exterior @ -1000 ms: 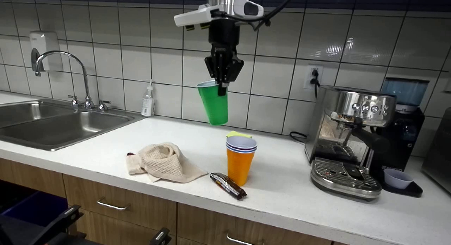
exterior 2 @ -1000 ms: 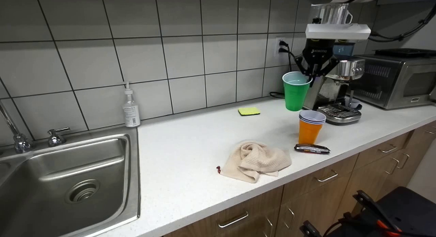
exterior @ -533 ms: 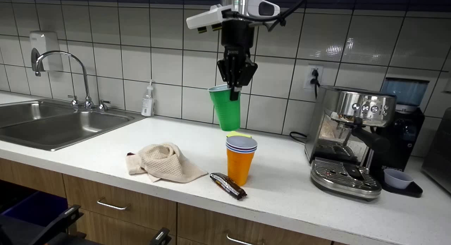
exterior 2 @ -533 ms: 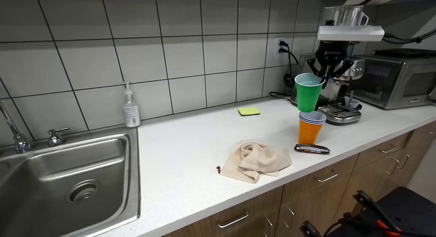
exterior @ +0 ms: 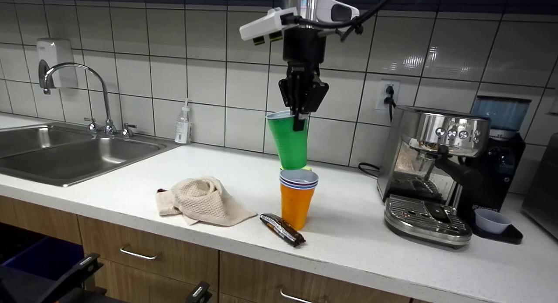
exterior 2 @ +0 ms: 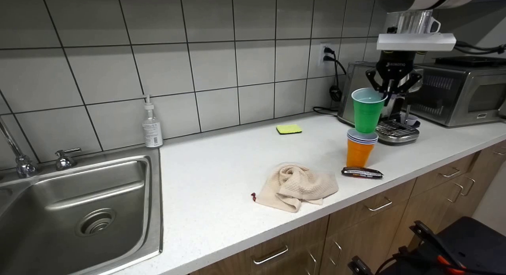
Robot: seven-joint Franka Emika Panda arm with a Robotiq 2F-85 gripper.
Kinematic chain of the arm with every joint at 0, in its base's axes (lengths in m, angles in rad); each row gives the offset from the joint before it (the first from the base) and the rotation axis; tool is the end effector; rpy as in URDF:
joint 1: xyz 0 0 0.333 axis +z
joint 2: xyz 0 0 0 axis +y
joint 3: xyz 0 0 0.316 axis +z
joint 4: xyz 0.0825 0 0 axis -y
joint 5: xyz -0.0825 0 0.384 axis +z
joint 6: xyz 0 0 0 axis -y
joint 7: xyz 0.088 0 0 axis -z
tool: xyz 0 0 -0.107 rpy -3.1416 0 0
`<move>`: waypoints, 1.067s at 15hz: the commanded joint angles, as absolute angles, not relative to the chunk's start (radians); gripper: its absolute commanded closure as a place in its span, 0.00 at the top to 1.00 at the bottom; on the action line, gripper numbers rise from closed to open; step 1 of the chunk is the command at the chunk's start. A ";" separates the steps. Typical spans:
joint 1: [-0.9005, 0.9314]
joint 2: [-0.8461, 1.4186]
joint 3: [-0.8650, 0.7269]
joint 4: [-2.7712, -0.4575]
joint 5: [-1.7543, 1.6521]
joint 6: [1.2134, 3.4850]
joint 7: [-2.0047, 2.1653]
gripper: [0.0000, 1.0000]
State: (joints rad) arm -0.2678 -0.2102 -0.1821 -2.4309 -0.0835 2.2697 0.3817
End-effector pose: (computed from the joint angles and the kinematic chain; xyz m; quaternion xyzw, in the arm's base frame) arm 0.4166 -0.2038 0.3884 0.9253 -0.3783 0.0228 0.0144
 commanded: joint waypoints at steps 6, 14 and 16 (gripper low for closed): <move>-0.278 -0.174 -0.184 -2.416 -0.098 2.265 0.419 0.01; -0.275 -0.117 -0.200 -2.383 -0.095 2.277 0.421 0.01; -0.274 -0.107 -0.204 -2.373 -0.093 2.278 0.419 0.01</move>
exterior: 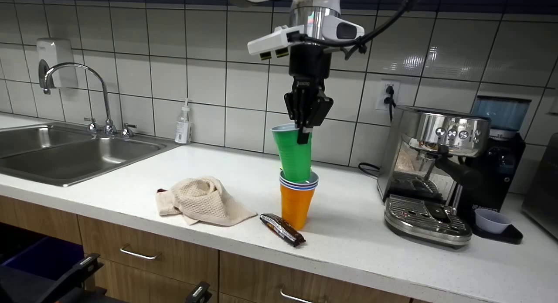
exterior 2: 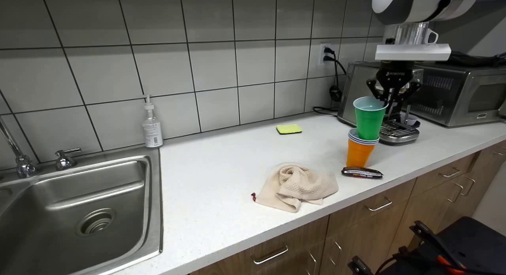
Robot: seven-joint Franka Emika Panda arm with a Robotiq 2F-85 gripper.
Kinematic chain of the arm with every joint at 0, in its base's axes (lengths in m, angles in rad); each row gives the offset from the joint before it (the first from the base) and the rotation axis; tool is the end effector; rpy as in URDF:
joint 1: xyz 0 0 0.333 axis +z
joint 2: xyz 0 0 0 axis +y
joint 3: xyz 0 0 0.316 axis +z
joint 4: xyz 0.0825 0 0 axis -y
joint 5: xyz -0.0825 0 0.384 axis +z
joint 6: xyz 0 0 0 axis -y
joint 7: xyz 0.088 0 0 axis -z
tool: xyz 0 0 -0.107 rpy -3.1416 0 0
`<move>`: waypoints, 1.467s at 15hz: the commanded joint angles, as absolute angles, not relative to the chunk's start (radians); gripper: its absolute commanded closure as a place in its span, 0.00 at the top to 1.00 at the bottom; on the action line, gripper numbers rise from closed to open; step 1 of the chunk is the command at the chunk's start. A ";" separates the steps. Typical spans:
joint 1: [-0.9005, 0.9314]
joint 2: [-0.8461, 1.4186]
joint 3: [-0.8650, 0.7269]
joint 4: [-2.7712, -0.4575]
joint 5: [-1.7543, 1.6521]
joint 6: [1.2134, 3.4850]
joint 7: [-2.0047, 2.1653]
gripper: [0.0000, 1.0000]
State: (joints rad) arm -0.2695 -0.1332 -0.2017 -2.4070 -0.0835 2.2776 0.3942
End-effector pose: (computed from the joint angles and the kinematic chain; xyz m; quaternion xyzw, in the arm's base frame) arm 0.4220 -0.2173 0.3639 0.9190 -0.3937 0.0002 0.0185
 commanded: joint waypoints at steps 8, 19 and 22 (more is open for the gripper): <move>-0.263 -0.053 -0.210 -2.348 -0.072 2.281 0.411 0.01; -0.249 0.006 -0.213 -2.324 -0.035 2.288 0.408 0.01; -0.246 0.014 -0.214 -2.320 -0.032 2.289 0.409 0.29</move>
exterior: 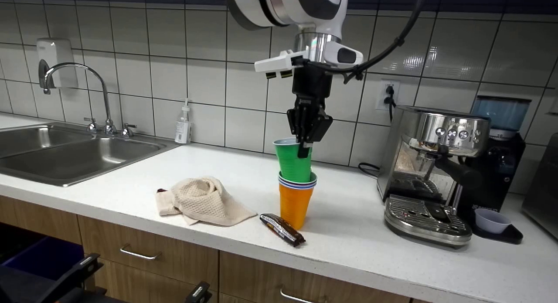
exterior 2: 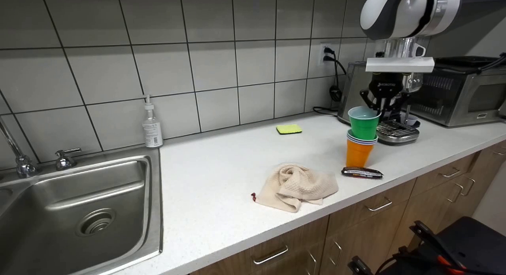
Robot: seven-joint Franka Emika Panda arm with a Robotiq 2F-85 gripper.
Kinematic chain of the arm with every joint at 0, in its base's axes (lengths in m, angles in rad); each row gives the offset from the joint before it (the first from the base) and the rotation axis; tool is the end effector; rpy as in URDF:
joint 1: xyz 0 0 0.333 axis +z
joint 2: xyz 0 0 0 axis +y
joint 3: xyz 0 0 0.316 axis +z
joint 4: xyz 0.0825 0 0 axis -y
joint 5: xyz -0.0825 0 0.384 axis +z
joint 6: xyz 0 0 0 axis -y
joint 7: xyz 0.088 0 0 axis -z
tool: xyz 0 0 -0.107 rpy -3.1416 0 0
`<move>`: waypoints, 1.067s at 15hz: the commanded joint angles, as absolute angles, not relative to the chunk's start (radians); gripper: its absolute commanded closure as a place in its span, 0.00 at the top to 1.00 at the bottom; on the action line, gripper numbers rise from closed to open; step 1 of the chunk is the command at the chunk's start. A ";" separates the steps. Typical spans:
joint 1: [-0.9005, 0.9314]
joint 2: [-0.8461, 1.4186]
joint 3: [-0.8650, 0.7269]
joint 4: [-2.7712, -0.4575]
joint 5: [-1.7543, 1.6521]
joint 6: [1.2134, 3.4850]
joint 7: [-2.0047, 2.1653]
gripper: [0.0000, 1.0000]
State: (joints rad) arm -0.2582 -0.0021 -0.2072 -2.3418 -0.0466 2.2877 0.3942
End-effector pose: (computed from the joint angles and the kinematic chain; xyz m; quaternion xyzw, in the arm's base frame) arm 0.4441 -0.2242 0.3300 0.9151 -0.4021 -0.0266 0.0160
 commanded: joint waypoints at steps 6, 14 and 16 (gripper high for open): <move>-0.246 0.010 -0.216 -2.317 -0.034 2.288 0.412 0.67; -0.243 -0.006 -0.213 -2.319 -0.037 2.286 0.411 1.00; -0.239 -0.014 -0.210 -2.321 -0.037 2.284 0.411 1.00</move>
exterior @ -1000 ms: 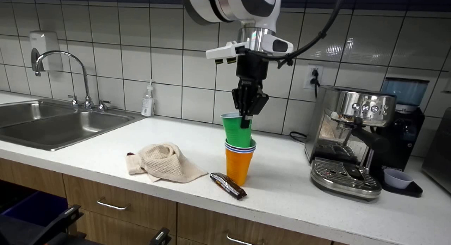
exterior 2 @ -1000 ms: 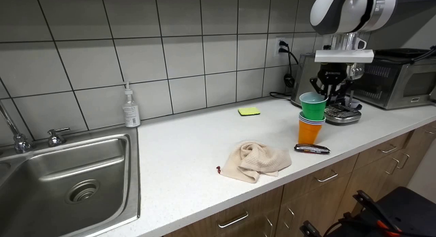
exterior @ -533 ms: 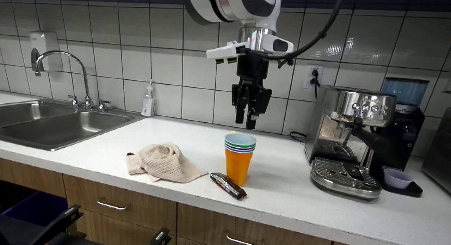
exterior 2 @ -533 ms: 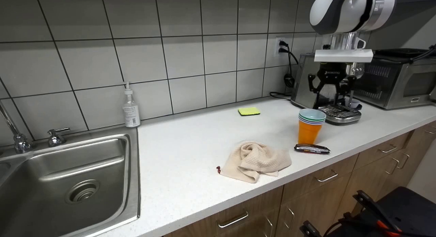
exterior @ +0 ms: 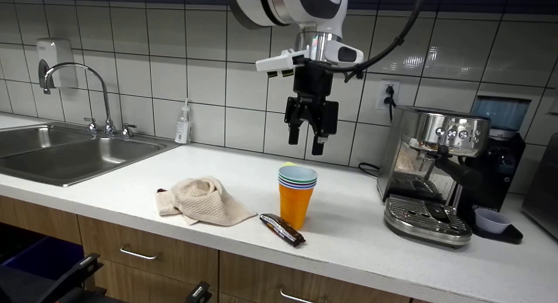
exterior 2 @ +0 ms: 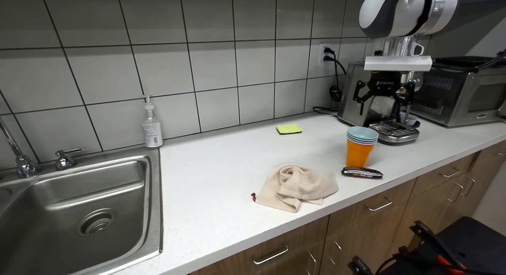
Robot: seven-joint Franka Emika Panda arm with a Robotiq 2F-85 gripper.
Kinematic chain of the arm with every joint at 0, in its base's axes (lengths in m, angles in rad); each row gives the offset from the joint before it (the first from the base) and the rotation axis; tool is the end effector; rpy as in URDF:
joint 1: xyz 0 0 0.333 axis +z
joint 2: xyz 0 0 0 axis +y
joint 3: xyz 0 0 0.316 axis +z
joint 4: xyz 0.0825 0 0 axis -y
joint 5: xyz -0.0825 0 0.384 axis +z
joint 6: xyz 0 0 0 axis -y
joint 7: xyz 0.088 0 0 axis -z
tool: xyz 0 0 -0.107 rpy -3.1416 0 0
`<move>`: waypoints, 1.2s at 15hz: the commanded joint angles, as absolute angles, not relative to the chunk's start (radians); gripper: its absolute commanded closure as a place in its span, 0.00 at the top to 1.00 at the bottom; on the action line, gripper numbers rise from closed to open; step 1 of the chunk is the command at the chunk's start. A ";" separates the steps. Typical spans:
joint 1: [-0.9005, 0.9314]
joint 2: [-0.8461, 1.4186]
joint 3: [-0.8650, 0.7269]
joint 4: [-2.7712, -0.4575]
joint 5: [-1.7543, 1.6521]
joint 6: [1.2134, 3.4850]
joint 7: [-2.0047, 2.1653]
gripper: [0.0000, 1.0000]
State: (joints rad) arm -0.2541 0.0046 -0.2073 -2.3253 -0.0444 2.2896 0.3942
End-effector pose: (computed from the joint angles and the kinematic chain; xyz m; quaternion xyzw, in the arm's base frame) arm 0.4499 -0.2248 0.3338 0.9157 -0.4011 -0.0207 0.0162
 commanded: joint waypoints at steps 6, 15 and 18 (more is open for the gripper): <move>-0.207 -0.041 -0.194 -2.320 -0.038 2.277 0.414 1.00; -0.134 -0.095 -0.126 -2.309 -0.038 2.267 0.414 1.00; -0.107 -0.107 -0.096 -2.306 -0.030 2.265 0.406 1.00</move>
